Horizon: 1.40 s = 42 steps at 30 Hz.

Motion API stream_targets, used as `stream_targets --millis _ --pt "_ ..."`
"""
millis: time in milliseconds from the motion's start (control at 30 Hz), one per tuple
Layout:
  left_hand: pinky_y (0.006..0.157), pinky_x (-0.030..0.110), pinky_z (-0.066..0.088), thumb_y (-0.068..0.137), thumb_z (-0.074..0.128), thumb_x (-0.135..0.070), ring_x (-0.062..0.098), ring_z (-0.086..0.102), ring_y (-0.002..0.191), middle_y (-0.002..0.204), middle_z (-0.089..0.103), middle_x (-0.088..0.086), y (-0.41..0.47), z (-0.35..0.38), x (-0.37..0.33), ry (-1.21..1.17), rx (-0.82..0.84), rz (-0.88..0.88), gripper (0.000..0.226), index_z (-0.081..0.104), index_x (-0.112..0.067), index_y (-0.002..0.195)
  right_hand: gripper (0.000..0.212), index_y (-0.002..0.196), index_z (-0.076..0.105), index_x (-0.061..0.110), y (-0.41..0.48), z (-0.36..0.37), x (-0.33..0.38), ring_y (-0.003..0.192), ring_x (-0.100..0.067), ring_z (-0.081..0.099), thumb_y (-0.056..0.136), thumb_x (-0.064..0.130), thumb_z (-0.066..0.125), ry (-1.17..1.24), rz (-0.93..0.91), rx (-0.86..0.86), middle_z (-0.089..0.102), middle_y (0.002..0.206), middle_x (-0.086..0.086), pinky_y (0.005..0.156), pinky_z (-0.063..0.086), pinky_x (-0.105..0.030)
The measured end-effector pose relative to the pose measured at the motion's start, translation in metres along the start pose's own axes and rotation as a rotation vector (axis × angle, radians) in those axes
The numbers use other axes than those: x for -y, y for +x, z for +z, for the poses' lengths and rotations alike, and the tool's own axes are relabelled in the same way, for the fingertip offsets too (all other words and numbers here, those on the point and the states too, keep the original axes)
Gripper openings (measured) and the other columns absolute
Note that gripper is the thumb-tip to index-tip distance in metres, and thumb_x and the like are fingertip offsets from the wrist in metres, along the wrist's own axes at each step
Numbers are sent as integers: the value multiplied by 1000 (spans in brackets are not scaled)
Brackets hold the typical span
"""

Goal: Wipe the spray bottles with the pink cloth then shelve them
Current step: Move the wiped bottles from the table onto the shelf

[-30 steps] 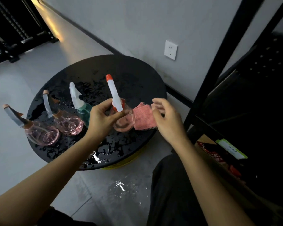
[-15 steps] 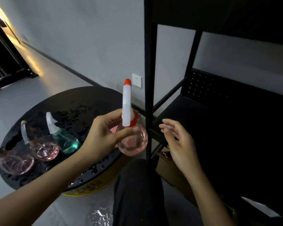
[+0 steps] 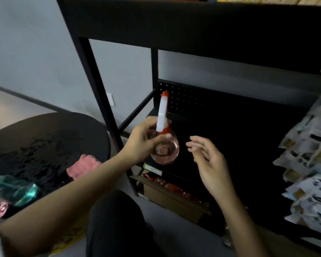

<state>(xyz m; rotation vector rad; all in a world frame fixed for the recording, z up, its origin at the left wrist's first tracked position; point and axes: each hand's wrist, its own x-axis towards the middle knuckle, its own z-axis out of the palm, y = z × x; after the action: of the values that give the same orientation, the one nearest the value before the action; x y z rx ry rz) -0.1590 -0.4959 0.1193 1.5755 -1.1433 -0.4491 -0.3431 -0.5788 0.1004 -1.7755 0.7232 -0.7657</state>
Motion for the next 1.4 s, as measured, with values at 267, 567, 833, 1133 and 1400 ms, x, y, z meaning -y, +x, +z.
stream_targets --millis 267,567,833,1133,1400 --pt "85 15 47 82 78 -6 16 60 98 94 60 -6 84 37 33 51 -32 -71 27 60 -19 98 25 120 59 28 5 -16 -18 108 1 61 100 16 49 -33 65 -42 65 114 15 84 48 -9" --pt "97 40 51 83 77 -7 29 61 101 98 61 1 138 58 69 120 -42 -111 26 60 -16 101 26 116 61 30 17 -18 -30 105 6 61 98 13 52 -7 123 -55 66 110 18 83 48 -9" --pt "88 30 50 87 73 -11 23 61 96 102 64 13 151 69 69 122 -16 -56 32 62 -1 115 25 117 61 27 30 -14 -35 106 1 62 99 13 52 -32 123 -62 66 110 17 81 44 -5" --pt "85 6 42 82 78 -12 4 57 108 126 61 7 122 47 65 179 -55 -48 52 58 -9 130 25 117 60 30 30 -3 -19 108 0 61 99 14 51 -36 85 -25 66 113 15 83 46 -7" --pt "85 23 53 94 65 -8 15 69 90 94 73 7 15 -47 29 29 -103 -48 16 67 -12 109 24 120 61 23 28 51 17 107 7 58 100 15 50 -6 -29 87 66 114 12 81 43 -3"
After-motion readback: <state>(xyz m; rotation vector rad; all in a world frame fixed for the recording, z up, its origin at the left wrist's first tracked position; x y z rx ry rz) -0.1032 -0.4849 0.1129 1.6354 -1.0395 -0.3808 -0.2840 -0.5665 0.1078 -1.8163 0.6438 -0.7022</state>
